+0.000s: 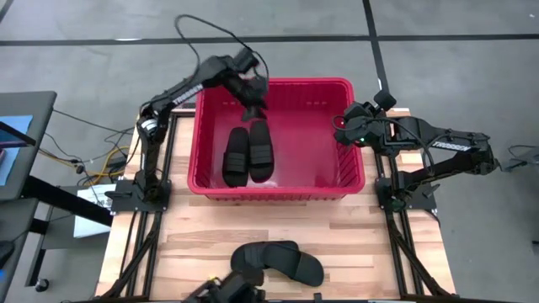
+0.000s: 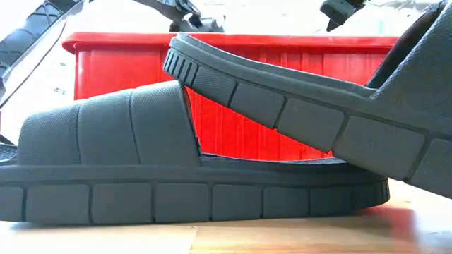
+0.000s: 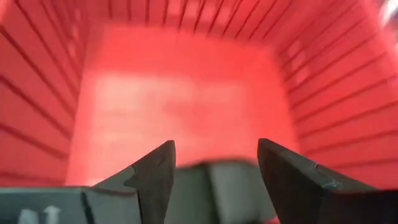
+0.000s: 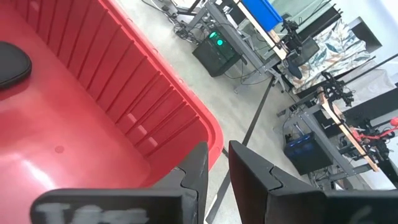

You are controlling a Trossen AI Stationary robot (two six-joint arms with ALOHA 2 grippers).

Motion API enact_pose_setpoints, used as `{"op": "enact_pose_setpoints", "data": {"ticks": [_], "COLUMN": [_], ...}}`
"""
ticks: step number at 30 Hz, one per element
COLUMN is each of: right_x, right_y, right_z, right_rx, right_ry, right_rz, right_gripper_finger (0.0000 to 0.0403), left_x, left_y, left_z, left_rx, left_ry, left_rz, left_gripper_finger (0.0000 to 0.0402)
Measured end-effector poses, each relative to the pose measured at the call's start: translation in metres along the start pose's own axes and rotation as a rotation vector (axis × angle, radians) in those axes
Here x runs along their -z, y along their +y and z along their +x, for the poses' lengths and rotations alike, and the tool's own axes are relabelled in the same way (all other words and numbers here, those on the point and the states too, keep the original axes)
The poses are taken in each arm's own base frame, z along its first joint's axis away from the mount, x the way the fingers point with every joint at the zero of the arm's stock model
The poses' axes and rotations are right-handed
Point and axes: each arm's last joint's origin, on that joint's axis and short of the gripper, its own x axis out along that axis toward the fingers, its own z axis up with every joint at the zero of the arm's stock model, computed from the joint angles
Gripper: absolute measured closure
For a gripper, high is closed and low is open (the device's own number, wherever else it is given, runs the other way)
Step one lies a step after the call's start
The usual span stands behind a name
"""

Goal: Pick and place slides into bin
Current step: Put the right slide into the organizer bin

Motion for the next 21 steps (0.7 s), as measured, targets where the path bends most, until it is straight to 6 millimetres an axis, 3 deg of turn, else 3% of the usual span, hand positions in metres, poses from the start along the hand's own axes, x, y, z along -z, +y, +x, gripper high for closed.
{"op": "enact_pose_setpoints", "data": {"ticks": [6, 13, 17, 21], "right_x": [0.0, 0.0, 0.0, 0.0], "right_y": [0.0, 0.0, 0.001, 0.001], "right_z": [0.0, 0.0, 0.0, 0.0], "right_rx": [0.0, -0.004, -0.023, -0.044], "right_ry": [0.0, 0.0, 0.002, 0.004], "right_rz": [0.0, 0.005, 0.049, 0.05], "right_gripper_finger": [0.0346, 0.0346, 0.0346, 0.0346], "left_x": [-0.02, -0.036, -0.036, -0.034], "left_y": [-0.021, -0.082, -0.119, -0.15], "left_z": [-0.072, -0.147, -0.178, -0.196], "left_rx": [0.136, 0.181, 0.132, 0.013], "left_ry": [-0.286, -0.505, -0.557, -0.578], "left_rz": [-0.012, 0.18, 0.222, 0.201], "left_gripper_finger": [0.0184, 0.0184, 0.0184, 0.0184]}}
